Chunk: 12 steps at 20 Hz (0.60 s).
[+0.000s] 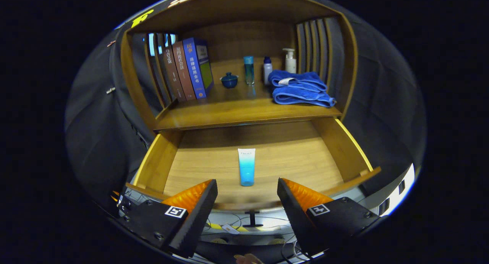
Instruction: Pull open the drawer, take out the items inside it, and place them on the countertop above the cabinet.
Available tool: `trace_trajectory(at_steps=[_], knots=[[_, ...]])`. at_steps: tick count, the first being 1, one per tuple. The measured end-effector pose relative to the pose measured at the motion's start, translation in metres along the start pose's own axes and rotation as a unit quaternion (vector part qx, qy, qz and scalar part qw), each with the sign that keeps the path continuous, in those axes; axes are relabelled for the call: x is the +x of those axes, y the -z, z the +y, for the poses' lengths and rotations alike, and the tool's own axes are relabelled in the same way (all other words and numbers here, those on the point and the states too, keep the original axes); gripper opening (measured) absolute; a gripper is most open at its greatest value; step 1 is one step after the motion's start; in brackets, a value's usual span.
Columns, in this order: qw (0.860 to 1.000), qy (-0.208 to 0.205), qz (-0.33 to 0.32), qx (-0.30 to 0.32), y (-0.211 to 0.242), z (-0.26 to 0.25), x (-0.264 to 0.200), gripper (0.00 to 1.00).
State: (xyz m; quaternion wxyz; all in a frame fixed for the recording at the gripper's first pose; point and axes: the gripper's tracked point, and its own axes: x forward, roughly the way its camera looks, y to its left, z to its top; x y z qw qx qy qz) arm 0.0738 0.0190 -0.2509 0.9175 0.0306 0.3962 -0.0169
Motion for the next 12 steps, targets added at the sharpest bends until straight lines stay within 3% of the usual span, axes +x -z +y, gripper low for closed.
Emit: trace_trajectory(at_steps=[7, 12], knots=[[0.993, 0.016, 0.117, 0.005, -0.004, -0.003, 0.098, 1.00], [0.975, 0.026, 0.219, -0.004, 0.031, -0.007, 0.139, 1.00]])
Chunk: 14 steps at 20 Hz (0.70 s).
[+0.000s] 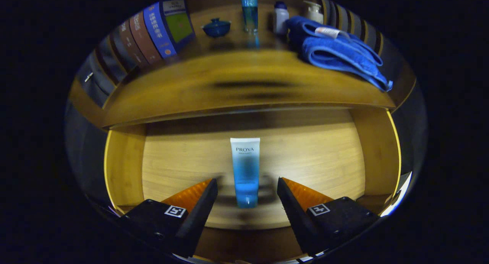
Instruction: Pull open the drawer, take out the items inside it, and place them on the countertop above the cabinet.
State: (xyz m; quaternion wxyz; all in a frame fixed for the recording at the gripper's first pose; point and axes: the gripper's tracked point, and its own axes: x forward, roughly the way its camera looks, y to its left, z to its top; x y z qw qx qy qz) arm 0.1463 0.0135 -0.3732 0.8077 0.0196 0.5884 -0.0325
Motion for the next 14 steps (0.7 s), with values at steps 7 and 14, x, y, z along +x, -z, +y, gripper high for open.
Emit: trace_trajectory(at_steps=[7, 14], knots=[[0.999, 0.013, 0.041, -0.019, 0.003, 0.004, 0.023, 1.00], [0.998, 0.013, 0.054, -0.012, -0.001, 0.005, 0.029, 0.46]])
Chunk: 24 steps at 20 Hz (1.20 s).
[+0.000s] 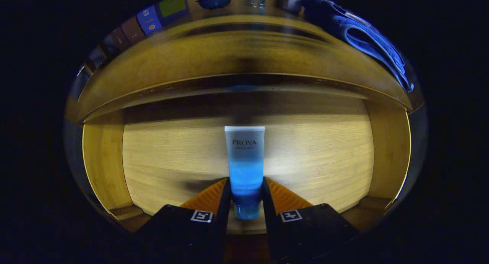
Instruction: Pull open the drawer, take out the items inside it, and place them on the countertop above the cabinet.
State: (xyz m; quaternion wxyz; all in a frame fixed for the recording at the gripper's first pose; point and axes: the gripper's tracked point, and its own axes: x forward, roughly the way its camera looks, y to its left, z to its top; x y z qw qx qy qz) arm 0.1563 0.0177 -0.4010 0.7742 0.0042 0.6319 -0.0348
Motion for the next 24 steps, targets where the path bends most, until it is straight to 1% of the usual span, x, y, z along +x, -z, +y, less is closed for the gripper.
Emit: trace_trajectory(at_steps=[3, 5, 10, 14, 18, 22, 24], knots=[[1.000, -0.002, -0.001, -0.004, 0.004, -0.001, -0.003, 0.39], [1.000, -0.010, -0.009, -0.001, 0.004, 0.000, -0.009, 0.39], [0.999, -0.033, -0.039, 0.000, 0.005, -0.004, -0.041, 0.39], [0.996, -0.044, -0.078, 0.006, -0.006, -0.007, -0.055, 0.39], [0.990, -0.046, -0.130, 0.010, -0.024, -0.011, -0.070, 0.39], [0.984, -0.049, -0.170, 0.008, -0.053, -0.008, -0.082, 0.38], [0.982, -0.047, -0.185, 0.003, -0.076, -0.007, -0.084, 0.38]])
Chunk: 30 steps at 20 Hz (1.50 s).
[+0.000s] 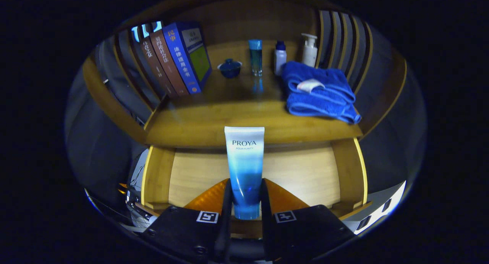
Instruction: Pull open the drawer, take out the items inside it, and place them on the countertop above the cabinet.
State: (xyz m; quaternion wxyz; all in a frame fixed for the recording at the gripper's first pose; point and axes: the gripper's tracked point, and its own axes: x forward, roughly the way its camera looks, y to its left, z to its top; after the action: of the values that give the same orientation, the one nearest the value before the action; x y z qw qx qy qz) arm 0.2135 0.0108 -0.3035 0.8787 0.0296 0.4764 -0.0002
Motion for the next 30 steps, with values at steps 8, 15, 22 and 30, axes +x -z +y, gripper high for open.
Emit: trace_trajectory(at_steps=[8, 15, 22, 30], knots=[[1.000, 0.002, -0.003, -0.001, -0.069, -0.001, 0.047, 0.38], [0.999, 0.008, 0.047, 0.004, -0.069, -0.004, 0.080, 0.38], [1.000, -0.002, 0.029, 0.012, -0.081, -0.003, 0.078, 0.86], [0.999, -0.011, -0.037, 0.014, -0.064, 0.001, 0.026, 1.00]])
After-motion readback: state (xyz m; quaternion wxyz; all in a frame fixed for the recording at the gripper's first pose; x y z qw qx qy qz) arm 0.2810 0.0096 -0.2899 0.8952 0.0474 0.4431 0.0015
